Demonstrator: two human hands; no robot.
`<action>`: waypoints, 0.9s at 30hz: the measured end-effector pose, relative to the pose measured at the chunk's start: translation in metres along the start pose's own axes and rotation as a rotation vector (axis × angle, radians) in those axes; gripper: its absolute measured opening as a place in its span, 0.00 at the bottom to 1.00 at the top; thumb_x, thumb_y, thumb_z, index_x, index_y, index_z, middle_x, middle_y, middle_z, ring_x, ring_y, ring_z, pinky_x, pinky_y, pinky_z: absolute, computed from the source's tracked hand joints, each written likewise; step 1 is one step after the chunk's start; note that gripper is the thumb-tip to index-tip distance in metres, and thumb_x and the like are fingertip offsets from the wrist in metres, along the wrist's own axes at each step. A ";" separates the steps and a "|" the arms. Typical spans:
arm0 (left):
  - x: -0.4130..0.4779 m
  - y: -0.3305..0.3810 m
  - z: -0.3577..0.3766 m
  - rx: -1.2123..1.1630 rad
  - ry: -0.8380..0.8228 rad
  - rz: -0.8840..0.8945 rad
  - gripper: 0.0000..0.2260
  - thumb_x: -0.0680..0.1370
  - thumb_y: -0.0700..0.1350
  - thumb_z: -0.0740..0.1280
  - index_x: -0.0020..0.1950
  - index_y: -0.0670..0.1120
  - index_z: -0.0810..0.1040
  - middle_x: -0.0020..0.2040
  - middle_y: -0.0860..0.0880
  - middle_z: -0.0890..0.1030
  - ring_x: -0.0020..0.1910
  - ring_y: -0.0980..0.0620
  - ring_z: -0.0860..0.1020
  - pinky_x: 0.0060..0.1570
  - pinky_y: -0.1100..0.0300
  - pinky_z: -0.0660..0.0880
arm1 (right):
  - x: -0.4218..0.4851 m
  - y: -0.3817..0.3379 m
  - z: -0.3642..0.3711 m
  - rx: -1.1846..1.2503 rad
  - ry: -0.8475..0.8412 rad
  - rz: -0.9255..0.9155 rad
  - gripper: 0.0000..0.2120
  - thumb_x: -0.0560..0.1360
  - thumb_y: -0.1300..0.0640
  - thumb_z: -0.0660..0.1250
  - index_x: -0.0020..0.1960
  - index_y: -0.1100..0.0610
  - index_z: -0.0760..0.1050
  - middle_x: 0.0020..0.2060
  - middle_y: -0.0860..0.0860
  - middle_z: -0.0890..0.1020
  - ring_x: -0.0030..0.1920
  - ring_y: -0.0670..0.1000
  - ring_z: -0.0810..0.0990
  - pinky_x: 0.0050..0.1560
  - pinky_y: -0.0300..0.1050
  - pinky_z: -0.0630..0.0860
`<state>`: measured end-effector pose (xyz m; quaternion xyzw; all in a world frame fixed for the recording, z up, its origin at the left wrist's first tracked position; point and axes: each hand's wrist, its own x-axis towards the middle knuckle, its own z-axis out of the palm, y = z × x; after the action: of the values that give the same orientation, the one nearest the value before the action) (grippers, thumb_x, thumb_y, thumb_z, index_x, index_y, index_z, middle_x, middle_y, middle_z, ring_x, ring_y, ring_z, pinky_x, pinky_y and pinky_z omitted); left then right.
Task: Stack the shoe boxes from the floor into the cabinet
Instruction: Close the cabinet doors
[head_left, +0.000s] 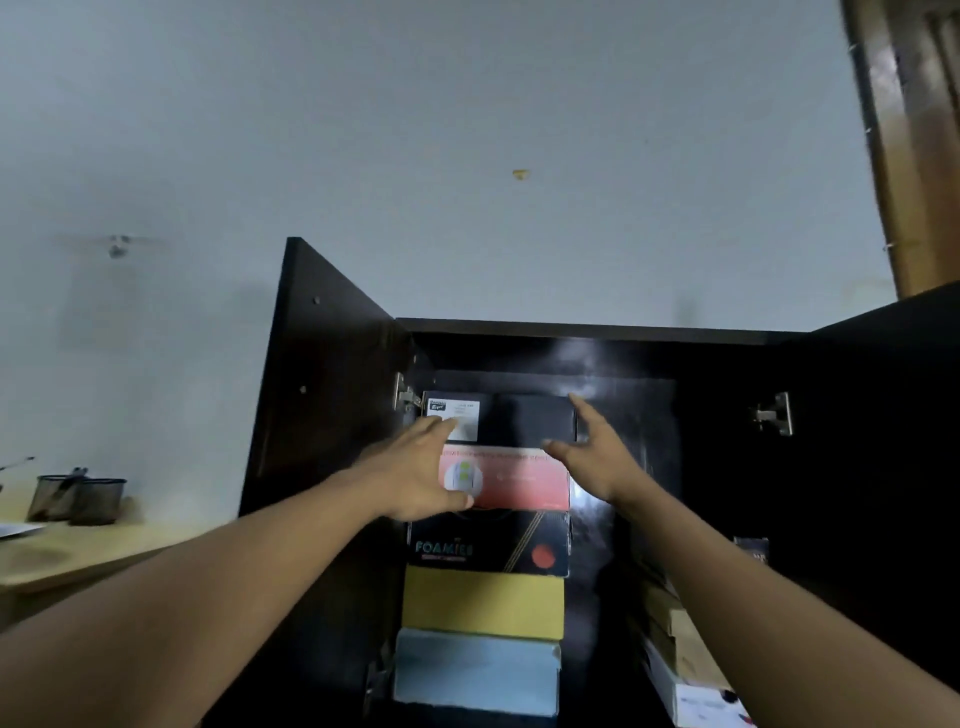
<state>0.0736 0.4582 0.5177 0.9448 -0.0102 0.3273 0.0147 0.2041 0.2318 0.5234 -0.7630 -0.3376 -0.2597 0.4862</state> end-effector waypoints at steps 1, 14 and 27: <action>-0.022 0.004 -0.012 0.007 0.034 0.006 0.48 0.69 0.66 0.71 0.81 0.52 0.50 0.80 0.53 0.54 0.77 0.50 0.59 0.71 0.48 0.66 | -0.017 -0.013 0.002 0.019 0.002 0.005 0.39 0.75 0.53 0.73 0.80 0.50 0.56 0.77 0.51 0.62 0.75 0.52 0.64 0.72 0.43 0.63; -0.190 -0.050 -0.029 -0.404 0.521 -0.282 0.19 0.79 0.50 0.68 0.69 0.52 0.72 0.60 0.54 0.75 0.48 0.58 0.74 0.41 0.72 0.68 | -0.144 -0.097 0.135 0.291 -0.189 -0.133 0.25 0.79 0.56 0.68 0.73 0.47 0.67 0.64 0.42 0.76 0.63 0.45 0.76 0.67 0.48 0.73; -0.174 -0.072 -0.001 -0.586 0.387 -0.258 0.19 0.80 0.36 0.65 0.68 0.51 0.76 0.58 0.56 0.81 0.54 0.62 0.78 0.45 0.80 0.70 | -0.140 -0.119 0.156 0.369 -0.148 -0.343 0.18 0.83 0.54 0.61 0.72 0.45 0.69 0.63 0.46 0.77 0.61 0.46 0.78 0.59 0.43 0.74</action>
<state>-0.0613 0.5323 0.4095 0.8147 0.0186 0.4784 0.3270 0.0340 0.3738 0.4286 -0.6101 -0.5382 -0.2159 0.5399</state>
